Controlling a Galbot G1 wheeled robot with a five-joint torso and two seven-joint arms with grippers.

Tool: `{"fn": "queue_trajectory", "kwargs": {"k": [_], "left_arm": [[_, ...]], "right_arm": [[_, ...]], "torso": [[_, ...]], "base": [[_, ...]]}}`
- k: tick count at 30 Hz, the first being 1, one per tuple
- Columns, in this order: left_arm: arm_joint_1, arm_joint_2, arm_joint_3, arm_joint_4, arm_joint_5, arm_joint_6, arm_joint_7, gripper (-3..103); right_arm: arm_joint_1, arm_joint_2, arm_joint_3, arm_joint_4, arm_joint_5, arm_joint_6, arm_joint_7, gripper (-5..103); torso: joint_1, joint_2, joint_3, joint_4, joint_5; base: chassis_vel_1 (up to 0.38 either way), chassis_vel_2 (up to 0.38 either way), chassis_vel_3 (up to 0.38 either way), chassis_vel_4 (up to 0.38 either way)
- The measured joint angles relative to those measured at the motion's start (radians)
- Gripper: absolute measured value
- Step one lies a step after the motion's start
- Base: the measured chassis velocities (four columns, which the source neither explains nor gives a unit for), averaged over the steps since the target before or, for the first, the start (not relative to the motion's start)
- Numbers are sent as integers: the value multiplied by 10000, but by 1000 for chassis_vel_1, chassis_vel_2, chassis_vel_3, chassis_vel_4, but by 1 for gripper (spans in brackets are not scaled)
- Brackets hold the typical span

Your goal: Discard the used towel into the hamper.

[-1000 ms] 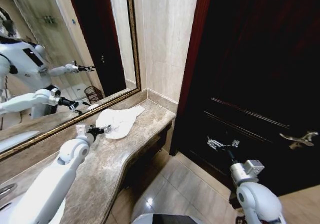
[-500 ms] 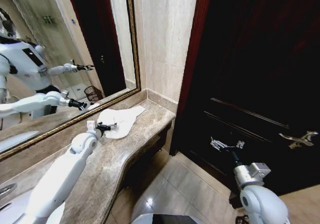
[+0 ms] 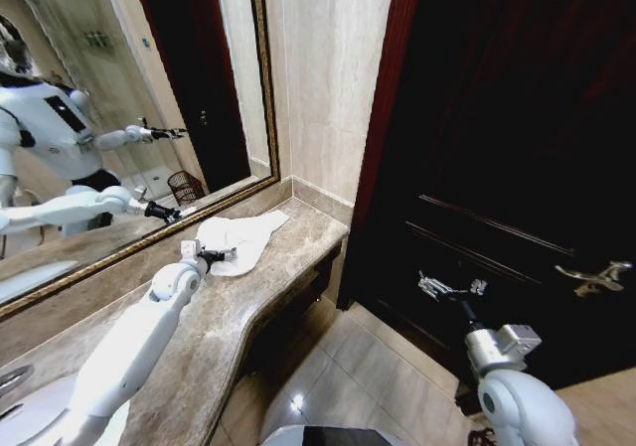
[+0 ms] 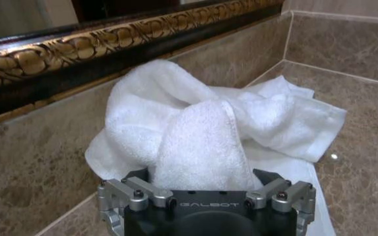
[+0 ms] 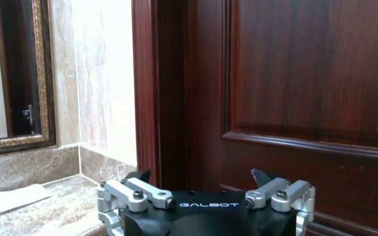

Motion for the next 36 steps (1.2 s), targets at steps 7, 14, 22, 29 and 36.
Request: {"fn": "queue_trajectory", "kwargs": {"k": [7,14,22,29,36], "left_arm": [[-72,-128,46,80,44,105,152,89],[-115,-131,100,132,55,108,244,74],[-83,-114,69,157,49,85,312,54],[37,-78,-18,51,29,-1,317,34],[225,-8,-222,-247,-386,-1082,618,19]], "right_arm": [[107,4,-33,-138,7,-5,30,100],[99,61,-23,-162,-7,36,41,100],[110,53,-24,-159,-21,44,48,100],[102,63,-54,-154,-29,45,48,100],[114,-6,-30,-89,15,37,88,100]], "torso": [[0,0,0,0,0],[0,0,0,0,1],[0,0,0,-1,-1],[0,0,0,-1,-2],[0,0,0,-2,-3]], "base": [[0,0,0,0],[0,0,0,0],[0,0,0,0],[0,0,0,0],[0,0,0,0]]}}
